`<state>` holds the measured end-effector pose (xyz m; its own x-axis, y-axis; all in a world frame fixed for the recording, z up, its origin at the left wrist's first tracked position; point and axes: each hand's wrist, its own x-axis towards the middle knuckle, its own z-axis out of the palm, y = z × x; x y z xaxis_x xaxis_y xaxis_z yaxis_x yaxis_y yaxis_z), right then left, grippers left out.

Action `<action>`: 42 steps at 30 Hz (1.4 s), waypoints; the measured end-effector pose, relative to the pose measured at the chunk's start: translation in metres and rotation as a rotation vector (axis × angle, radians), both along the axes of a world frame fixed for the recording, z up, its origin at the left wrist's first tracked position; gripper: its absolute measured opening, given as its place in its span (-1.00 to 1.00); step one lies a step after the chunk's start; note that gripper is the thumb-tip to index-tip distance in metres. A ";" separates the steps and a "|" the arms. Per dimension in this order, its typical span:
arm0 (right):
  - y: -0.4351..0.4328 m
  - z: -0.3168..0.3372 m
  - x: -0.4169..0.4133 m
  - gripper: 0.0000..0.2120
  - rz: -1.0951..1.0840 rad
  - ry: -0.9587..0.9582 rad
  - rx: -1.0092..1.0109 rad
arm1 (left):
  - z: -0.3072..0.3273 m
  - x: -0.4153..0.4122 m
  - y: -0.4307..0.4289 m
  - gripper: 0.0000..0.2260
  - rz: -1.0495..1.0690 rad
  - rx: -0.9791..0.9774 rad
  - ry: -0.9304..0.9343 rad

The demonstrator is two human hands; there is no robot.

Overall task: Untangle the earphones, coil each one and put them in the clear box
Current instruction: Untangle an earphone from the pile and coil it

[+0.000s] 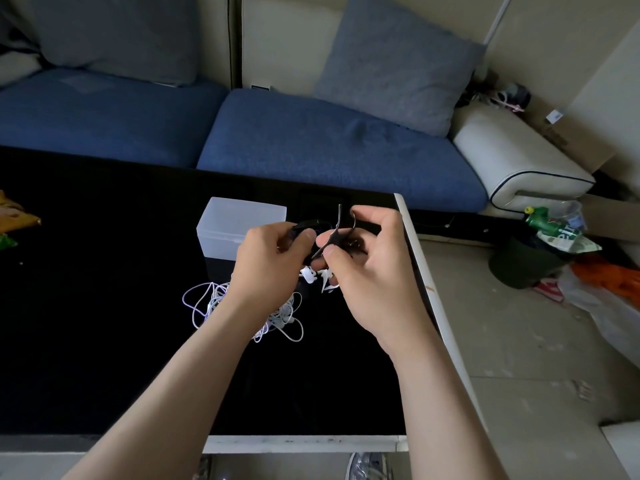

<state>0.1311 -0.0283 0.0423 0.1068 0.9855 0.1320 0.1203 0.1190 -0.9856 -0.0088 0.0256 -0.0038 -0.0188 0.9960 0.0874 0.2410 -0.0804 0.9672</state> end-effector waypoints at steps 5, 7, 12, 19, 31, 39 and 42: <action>-0.002 -0.008 0.003 -0.53 -0.009 -0.195 0.030 | 0.001 0.000 -0.005 -0.65 0.034 0.008 0.035; -0.002 -0.012 0.005 -0.51 -0.023 -0.254 0.008 | 0.000 -0.001 -0.006 -0.69 0.053 0.020 0.027; -0.001 -0.021 0.007 -0.52 -0.087 -0.313 0.004 | -0.002 -0.001 -0.007 -0.67 0.061 0.004 0.002; -0.002 -0.022 0.013 -0.63 -0.162 -0.350 0.046 | 0.001 0.001 -0.011 -0.83 0.054 -0.056 -0.108; -0.003 -0.024 0.021 -0.56 -0.077 -0.375 0.010 | 0.011 0.004 -0.018 -0.84 0.064 -0.033 0.084; -0.006 -0.022 0.016 -0.63 -0.052 -0.627 0.084 | 0.018 0.007 -0.021 -0.84 0.014 -0.023 0.006; -0.009 -0.018 0.016 -0.67 -0.047 -0.644 0.096 | 0.019 0.008 -0.022 -0.84 0.002 -0.033 -0.063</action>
<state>0.1471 -0.0370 0.0239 0.0198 0.9623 0.2714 0.6902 0.1832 -0.7000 -0.0013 0.0035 0.0155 -0.0248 0.9983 0.0531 0.1796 -0.0478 0.9826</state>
